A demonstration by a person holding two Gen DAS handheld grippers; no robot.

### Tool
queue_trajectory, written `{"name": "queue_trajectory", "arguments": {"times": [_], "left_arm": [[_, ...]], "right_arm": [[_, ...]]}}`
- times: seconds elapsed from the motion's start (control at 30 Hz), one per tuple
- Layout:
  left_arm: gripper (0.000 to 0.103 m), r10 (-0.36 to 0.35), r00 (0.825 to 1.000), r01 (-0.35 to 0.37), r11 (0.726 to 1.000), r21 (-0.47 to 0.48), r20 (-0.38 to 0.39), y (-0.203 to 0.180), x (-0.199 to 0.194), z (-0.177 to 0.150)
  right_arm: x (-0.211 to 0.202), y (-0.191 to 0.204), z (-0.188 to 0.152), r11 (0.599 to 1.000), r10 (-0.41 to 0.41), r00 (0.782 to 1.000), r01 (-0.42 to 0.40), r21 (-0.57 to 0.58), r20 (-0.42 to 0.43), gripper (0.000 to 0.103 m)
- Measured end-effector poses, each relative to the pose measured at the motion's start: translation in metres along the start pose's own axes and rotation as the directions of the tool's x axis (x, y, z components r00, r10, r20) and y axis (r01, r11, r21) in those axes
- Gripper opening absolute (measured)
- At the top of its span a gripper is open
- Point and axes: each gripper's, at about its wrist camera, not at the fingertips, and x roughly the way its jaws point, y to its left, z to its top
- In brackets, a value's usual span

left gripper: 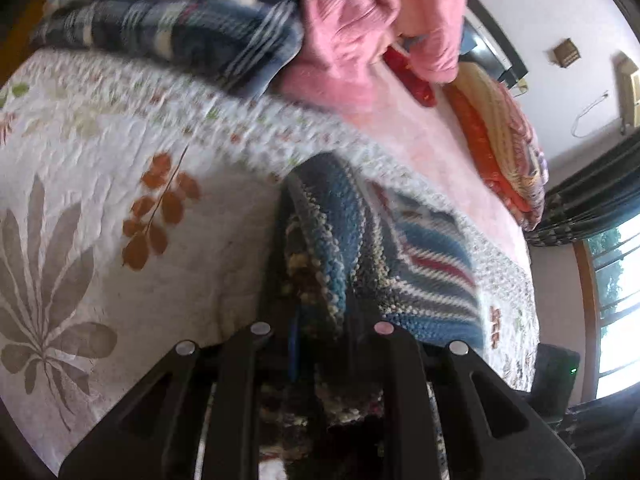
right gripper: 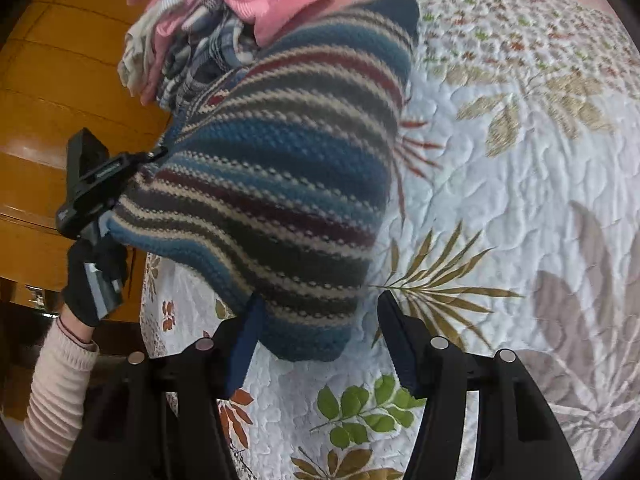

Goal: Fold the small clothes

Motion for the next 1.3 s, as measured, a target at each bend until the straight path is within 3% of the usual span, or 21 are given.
{"name": "queue_trajectory", "arguments": {"times": [0.17,0.3,0.37,0.47,0.57,0.63,0.67,0.77,0.83,0.97,1.07,1.3], "left_arm": [[0.022,0.012,0.999,-0.012,1.000,-0.004,-0.033,0.010,0.015,-0.008],[0.034,0.125,0.991,-0.122,0.991,0.055,-0.049,0.000,-0.005,-0.005],[0.035,0.154,0.987,-0.149,0.984,0.093,-0.053,-0.007,-0.018,-0.009],[0.041,0.150,0.987,-0.141,0.981,0.132,-0.062,-0.021,-0.042,-0.025],[0.048,0.081,0.993,-0.069,0.987,0.145,-0.081,-0.038,-0.059,-0.048],[0.059,0.066,0.992,-0.050,0.988,0.149,-0.105,-0.047,-0.057,-0.058],[0.060,0.073,0.989,-0.054,0.987,0.152,-0.125,-0.050,-0.052,-0.062],[0.052,0.104,0.979,-0.085,0.990,0.115,-0.176,-0.051,-0.029,-0.070],[0.015,0.095,0.975,-0.079,0.993,0.084,-0.202,-0.044,-0.019,-0.072],[0.012,0.067,0.977,-0.060,0.997,0.040,-0.204,-0.032,-0.021,-0.073],[0.011,0.052,0.979,-0.042,0.998,0.056,-0.195,-0.024,-0.032,-0.074],[0.011,0.095,0.956,-0.087,0.995,0.042,-0.278,0.009,0.002,-0.088]], "right_arm": [[0.021,0.003,0.000,1.000,-0.020,0.999,0.020,-0.004,-0.029,0.060],[0.023,0.004,0.000,1.000,-0.020,0.999,0.020,-0.003,-0.030,0.060],[0.021,0.003,0.000,1.000,-0.021,0.999,0.021,-0.007,-0.030,0.060],[0.017,0.005,-0.001,1.000,-0.025,0.999,0.025,-0.014,-0.028,0.060],[0.014,0.012,0.000,1.000,-0.019,0.999,0.019,-0.018,-0.026,0.060],[0.011,0.016,0.001,1.000,-0.008,1.000,0.007,-0.019,-0.024,0.060],[0.011,0.018,0.000,1.000,-0.006,1.000,0.006,-0.016,-0.027,0.062],[0.017,0.017,-0.003,1.000,-0.008,0.999,0.008,0.002,-0.050,0.063],[0.022,0.018,-0.005,1.000,-0.019,0.998,0.019,-0.005,-0.054,0.059],[0.022,0.020,-0.003,0.999,-0.039,0.998,0.038,-0.018,-0.052,0.031],[0.017,0.017,-0.001,1.000,-0.020,0.998,0.019,-0.008,-0.057,0.026],[0.025,0.020,-0.003,0.993,-0.102,0.991,0.096,-0.071,-0.085,0.026]]}}
